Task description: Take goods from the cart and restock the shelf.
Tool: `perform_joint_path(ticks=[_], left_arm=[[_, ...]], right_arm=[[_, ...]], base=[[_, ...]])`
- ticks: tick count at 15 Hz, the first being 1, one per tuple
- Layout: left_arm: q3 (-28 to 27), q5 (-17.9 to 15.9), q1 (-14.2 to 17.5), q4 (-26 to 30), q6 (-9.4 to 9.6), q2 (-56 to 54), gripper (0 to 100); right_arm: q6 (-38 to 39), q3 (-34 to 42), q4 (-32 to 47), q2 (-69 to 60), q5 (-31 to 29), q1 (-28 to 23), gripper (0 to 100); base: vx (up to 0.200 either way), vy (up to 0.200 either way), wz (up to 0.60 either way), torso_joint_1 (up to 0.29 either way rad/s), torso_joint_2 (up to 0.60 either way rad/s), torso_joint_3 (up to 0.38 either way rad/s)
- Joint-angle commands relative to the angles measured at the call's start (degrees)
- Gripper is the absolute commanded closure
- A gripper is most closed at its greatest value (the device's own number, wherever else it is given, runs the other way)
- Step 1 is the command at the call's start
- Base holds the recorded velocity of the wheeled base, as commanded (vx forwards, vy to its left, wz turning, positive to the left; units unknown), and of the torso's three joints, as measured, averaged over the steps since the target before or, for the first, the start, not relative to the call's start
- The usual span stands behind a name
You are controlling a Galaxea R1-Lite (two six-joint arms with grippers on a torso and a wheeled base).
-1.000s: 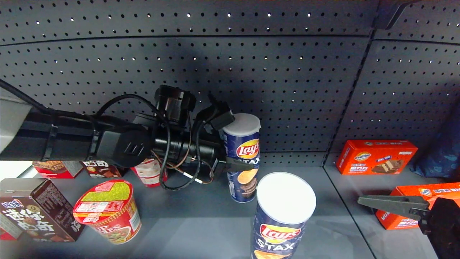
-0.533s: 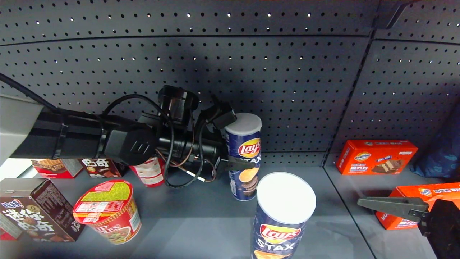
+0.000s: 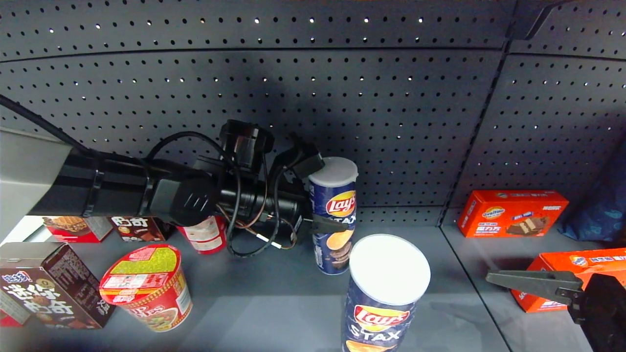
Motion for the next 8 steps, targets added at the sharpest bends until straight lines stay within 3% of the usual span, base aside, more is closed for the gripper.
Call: perform_joint_path(ticks=[1, 5, 6, 8], left_arm=[[0.1, 0.0, -0.1, 0.0, 0.01, 0.6, 100], [0.5, 0.1, -0.2, 0.0, 0.27, 0.7, 100], [0.5, 0.2, -0.2, 0.0, 0.27, 0.7, 0], [0.5, 0.2, -0.2, 0.0, 0.27, 0.7, 0]], right_arm=[[0.0, 0.1, 0.0, 0.0, 0.0, 0.0, 0], [0.0, 0.2, 0.0, 0.0, 0.0, 0.0, 0], [0.0, 0.2, 0.0, 0.0, 0.0, 0.0, 0], [0.0, 0.2, 0.0, 0.0, 0.0, 0.0, 0]], base=[[0.000, 0.000, 0.00, 0.000, 0.00, 0.000], [0.000, 0.000, 0.00, 0.000, 0.00, 0.000], [0.000, 0.000, 0.00, 0.000, 0.00, 0.000], [0.000, 0.000, 0.00, 0.000, 0.00, 0.000]])
